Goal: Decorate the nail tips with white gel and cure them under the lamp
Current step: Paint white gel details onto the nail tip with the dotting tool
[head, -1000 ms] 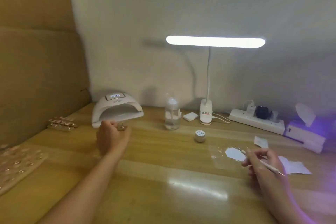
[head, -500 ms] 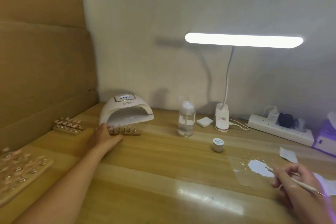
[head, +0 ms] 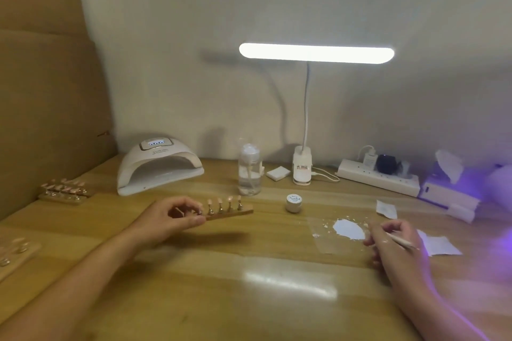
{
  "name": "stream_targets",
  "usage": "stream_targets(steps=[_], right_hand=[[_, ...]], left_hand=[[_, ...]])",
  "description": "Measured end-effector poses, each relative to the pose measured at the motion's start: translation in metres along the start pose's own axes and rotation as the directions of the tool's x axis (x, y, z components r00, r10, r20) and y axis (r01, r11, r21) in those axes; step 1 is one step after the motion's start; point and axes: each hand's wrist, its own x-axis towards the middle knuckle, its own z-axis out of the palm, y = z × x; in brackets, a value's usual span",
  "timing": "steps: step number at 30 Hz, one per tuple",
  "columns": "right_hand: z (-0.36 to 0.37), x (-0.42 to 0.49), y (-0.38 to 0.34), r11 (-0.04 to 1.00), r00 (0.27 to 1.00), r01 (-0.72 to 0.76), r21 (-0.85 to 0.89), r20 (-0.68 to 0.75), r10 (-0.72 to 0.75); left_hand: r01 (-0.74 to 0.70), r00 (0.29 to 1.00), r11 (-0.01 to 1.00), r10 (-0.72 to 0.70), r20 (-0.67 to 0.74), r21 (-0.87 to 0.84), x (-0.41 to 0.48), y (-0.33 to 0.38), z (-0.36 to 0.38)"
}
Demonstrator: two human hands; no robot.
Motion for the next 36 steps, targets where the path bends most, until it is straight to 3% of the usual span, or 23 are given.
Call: stream_targets(steps=[4, 7, 12, 16, 23, 29, 36], right_hand=[[0.003, 0.006, -0.002, 0.998, 0.998, -0.065, 0.022, -0.022, 0.065], [-0.004, 0.013, -0.003, 0.990, 0.994, -0.107, 0.091, -0.023, 0.109], [-0.013, 0.019, 0.001, 0.999, 0.999, -0.035, 0.037, 0.024, 0.034], [-0.009, 0.021, 0.002, 0.999, 0.995, 0.045, -0.020, 0.092, -0.043], [-0.011, 0.028, 0.011, 0.988, 0.985, 0.153, -0.029, 0.086, -0.150], [-0.013, 0.028, 0.009, 0.997, 0.991, 0.071, -0.035, 0.115, -0.066], [-0.016, 0.032, 0.010, 0.999, 0.990, 0.045, -0.025, 0.136, -0.041]], left_hand=[[-0.122, 0.951, 0.992, 0.116, 0.287, 0.003, 0.007, 0.053, 0.073], [-0.214, 0.906, 0.975, 0.176, 0.385, 0.055, 0.016, 0.074, 0.116], [-0.315, 0.910, 0.943, 0.268, 0.318, 0.107, 0.024, 0.069, 0.148], [-0.394, 0.912, 0.885, 0.344, 0.223, 0.249, 0.023, 0.064, 0.154], [-0.397, 0.917, 0.880, 0.371, 0.143, 0.260, 0.018, 0.067, 0.159], [-0.377, 0.923, 0.909, 0.353, 0.153, 0.178, 0.018, 0.067, 0.158], [-0.315, 0.911, 0.943, 0.270, 0.311, 0.105, 0.030, 0.068, 0.130]])
